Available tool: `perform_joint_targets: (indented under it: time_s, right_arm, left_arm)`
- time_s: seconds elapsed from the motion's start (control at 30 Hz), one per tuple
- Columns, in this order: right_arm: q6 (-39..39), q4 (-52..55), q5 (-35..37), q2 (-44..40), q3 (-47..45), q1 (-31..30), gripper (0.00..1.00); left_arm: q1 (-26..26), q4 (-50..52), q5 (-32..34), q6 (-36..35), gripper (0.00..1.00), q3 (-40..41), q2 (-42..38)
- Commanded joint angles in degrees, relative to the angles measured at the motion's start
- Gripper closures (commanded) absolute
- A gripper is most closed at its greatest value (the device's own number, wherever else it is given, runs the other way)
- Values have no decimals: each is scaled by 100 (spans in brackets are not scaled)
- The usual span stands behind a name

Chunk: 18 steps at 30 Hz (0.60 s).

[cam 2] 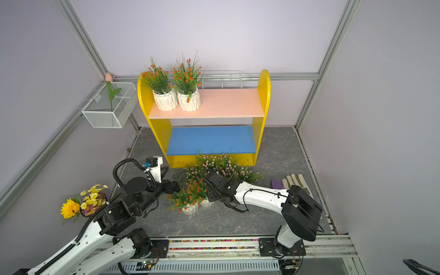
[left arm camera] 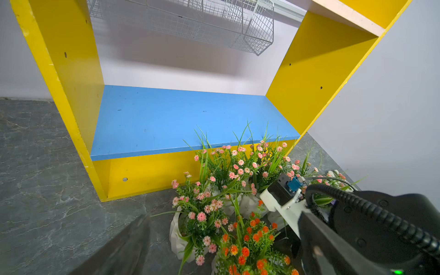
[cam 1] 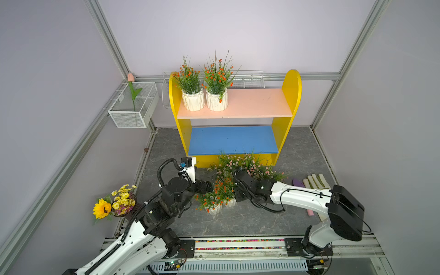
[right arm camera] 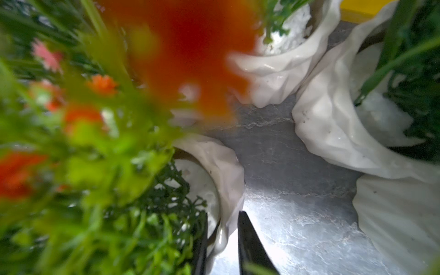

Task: Place the baby's breath potted plants on the rack by color
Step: Pick up the baby's breath potted plant from the center of the board.

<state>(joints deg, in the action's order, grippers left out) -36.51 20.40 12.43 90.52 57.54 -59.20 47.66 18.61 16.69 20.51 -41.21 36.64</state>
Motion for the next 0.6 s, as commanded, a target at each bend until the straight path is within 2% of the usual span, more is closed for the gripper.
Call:
perform_joint_targets:
  time_s: [0.0,0.2,0.57]
  right_arm:
    - [-49,257,90,191,178,-43,75]
    - [-40,378,32,429,361,-33,76]
    - [109,864,-35,485,637,-23,86]
  left_arm:
    - [20,72,71,19,1,44,-54]
    - [19,63,80,60,1,132,-91]
    - [24,-23,37,75,1,270,-193]
